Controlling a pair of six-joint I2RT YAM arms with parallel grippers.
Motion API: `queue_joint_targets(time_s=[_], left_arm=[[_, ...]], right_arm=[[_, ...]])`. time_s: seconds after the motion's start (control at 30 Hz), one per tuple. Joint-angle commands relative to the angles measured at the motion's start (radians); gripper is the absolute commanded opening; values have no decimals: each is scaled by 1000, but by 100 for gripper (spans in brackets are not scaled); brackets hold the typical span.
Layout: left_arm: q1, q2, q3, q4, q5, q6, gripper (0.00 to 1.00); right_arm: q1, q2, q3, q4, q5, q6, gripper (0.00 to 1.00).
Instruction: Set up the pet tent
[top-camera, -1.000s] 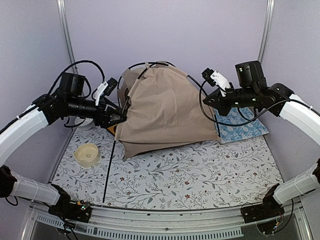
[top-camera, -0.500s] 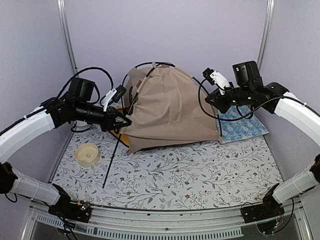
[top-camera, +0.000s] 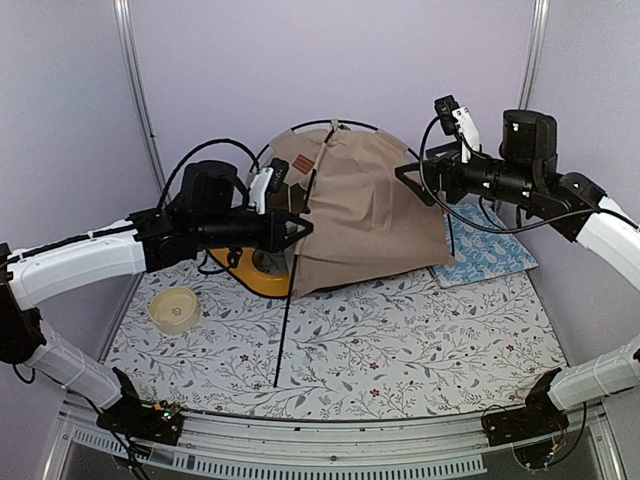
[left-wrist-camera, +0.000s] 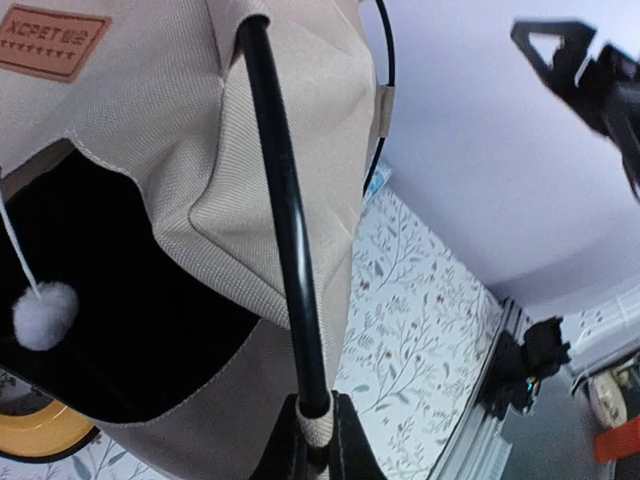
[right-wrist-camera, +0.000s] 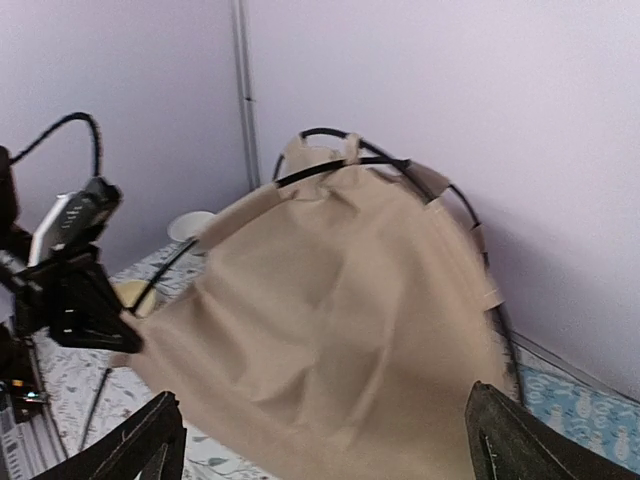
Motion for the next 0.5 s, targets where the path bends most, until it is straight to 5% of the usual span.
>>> queue_joint_targets(time_s=[0.0, 0.47], left_arm=[[-38, 29, 27, 336, -170, -170, 0], [-77, 282, 322, 310, -170, -198, 0]], right_arm=[[102, -68, -173, 227, -261, 198, 100], [326, 108, -558, 657, -348, 563, 71]])
